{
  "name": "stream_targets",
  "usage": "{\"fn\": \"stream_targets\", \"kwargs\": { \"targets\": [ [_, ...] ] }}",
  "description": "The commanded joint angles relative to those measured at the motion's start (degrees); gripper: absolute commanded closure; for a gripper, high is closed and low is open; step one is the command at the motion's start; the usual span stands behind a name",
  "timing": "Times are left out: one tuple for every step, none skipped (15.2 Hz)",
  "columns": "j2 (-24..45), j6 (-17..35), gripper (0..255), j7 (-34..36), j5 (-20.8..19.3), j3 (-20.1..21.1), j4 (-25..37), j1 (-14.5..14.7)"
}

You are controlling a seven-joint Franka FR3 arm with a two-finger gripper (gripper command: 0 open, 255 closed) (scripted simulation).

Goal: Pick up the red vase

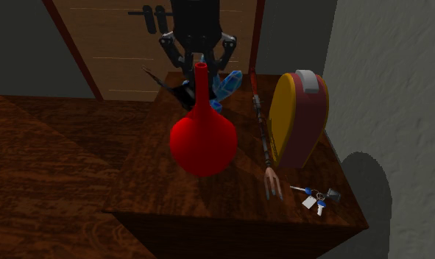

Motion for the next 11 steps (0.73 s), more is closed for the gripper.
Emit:
{"fn": "stream_targets", "kwargs": {
  "targets": [
    [0.83, -1.85, 255, -0.05, 0.2, -0.06, 2.76, -0.09],
    [1.43, -2.89, 255, -0.11, 0.34, -0.12, 4.39, -0.17],
    [2.08, -3.96, 255, -0.17, 0.49, -0.18, 6.09, -0.26],
    [2.77, -5.06, 255, -0.24, 0.66, -0.24, 7.86, -0.37],
    [3.51, -6.2, 255, -0.31, 0.84, -0.31, 9.72, -0.49],
    [4.31, -7.38, 255, -0.39, 1.04, -0.38, 11.68, -0.62],
    [5.17, -8.61, 255, -0.47, 1.26, -0.46, 13.76, -0.78],
    [6.12, -9.9, 255, -0.55, 1.51, -0.54, 15.98, -0.97],
    [7.16, -11.26, 255, -0.63, 1.8, -0.62, 18.36, -1.19],
    [7.33, -11.48, 255, -0.64, 1.84, -0.62, 18.74, -1.23],
    [7.33, -11.48, 255, -0.64, 1.84, -0.62, 18.74, -1.23]
  ]
}}
